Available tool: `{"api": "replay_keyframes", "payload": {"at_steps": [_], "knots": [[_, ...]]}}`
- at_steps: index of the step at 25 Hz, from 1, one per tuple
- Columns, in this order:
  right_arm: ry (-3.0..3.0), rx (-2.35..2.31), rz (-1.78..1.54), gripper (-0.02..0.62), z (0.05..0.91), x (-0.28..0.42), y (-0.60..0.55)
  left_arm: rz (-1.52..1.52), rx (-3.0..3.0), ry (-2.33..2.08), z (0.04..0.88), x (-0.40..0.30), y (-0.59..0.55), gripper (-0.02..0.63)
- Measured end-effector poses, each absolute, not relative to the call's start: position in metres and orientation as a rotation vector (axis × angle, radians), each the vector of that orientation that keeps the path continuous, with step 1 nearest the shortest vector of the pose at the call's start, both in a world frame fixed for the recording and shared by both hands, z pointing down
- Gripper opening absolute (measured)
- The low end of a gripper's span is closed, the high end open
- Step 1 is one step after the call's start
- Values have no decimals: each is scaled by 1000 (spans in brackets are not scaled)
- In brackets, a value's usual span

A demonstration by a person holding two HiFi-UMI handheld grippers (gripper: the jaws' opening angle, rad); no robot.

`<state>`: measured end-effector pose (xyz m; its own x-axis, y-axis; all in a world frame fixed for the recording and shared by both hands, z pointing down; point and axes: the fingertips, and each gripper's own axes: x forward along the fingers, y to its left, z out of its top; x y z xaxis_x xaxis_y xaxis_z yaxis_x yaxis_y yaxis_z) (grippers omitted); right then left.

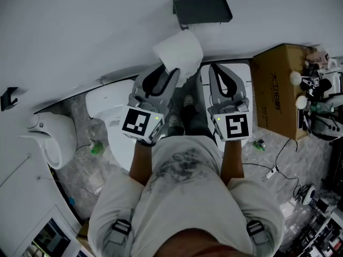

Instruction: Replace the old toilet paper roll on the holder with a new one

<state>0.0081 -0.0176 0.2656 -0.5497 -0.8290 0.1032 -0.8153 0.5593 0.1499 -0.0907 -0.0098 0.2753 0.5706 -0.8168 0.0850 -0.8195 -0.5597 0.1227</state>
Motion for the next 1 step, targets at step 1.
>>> {"api": "replay_keyframes", "payload": {"at_steps": [1], "knots": [[-2628, 1396, -125, 2, 266, 7, -17, 27, 2650, -1391, 275, -91, -9, 127]]}}
